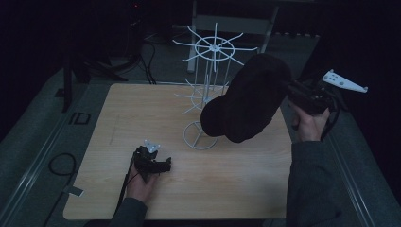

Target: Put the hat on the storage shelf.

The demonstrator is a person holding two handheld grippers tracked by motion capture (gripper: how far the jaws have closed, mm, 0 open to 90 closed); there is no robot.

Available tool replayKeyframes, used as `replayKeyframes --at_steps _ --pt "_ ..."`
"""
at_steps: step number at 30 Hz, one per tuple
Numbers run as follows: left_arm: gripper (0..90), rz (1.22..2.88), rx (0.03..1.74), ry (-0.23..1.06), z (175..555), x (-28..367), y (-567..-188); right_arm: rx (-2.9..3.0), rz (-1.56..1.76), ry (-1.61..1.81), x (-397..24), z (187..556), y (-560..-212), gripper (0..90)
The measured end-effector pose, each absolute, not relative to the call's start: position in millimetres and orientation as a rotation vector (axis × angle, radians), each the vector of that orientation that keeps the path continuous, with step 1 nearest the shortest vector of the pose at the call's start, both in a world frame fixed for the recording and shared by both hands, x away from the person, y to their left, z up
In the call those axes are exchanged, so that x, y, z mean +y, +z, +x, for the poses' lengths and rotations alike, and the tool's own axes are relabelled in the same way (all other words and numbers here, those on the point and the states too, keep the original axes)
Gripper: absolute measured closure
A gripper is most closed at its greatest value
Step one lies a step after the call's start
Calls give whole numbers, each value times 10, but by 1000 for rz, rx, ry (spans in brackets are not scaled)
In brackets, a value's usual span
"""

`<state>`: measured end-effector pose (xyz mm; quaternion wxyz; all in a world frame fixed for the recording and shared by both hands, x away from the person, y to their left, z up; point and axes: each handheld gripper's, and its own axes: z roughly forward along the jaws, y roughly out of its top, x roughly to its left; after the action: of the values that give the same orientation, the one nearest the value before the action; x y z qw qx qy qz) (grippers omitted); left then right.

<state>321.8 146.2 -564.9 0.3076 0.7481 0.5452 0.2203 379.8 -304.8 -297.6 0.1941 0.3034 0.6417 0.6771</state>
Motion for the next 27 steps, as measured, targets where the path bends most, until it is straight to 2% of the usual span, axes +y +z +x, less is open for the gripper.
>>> replayKeyframes --at_steps 17,27 --pt "86 1979 1441 582 3217 1462 -5649 1848 868 1852 -2780 3948 -2919 696" --pt "86 1980 1441 582 3217 1462 -5649 1858 878 1878 -2692 4051 -2974 645"
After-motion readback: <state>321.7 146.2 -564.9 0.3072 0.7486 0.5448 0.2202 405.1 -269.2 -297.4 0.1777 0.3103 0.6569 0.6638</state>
